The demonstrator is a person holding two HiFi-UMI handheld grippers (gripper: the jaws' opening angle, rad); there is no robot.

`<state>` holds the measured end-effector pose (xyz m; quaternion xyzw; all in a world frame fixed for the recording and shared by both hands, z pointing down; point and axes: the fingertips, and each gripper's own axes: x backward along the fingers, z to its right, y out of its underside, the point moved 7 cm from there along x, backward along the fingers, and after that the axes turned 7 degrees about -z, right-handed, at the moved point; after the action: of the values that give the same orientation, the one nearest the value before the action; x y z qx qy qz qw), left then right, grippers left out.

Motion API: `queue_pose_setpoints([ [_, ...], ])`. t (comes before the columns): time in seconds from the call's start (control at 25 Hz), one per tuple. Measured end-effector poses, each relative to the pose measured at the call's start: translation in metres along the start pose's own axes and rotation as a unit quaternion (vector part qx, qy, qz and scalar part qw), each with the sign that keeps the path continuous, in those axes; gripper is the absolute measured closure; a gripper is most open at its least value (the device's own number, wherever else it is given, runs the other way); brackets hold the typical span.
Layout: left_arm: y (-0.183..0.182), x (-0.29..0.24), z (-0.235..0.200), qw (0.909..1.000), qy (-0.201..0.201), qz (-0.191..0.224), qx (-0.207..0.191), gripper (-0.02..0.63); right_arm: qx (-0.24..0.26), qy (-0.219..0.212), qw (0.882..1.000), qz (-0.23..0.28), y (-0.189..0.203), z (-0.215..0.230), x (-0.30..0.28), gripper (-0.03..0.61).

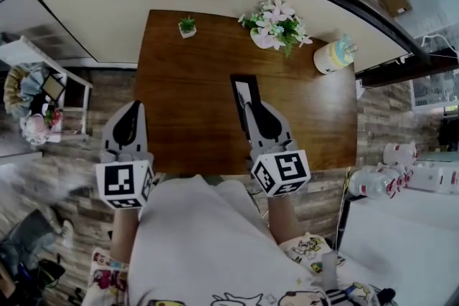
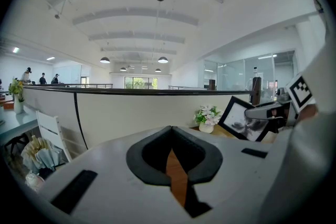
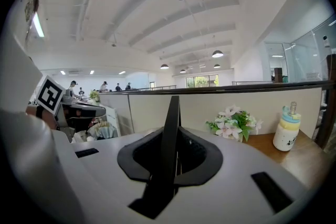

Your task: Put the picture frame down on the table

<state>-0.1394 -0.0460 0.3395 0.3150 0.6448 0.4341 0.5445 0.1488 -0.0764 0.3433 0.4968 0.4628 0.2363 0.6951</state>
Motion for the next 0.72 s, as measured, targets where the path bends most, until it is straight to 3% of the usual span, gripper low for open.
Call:
queue_pose_setpoints([
  [0.24, 0.010, 0.001, -0.004, 0.9999, 0.005, -0.013, 0.006, 0.611, 0.001, -0.015, 1.000, -0.013, 0.002, -0.009, -0.011, 0.525],
  [0.72, 0.040, -0.002, 0.000, 0.9979, 0.029, -0.056, 0.014, 0.611, -0.048, -0.049, 0.997, -0.047, 0.022, -0.022, -0.037, 0.525],
])
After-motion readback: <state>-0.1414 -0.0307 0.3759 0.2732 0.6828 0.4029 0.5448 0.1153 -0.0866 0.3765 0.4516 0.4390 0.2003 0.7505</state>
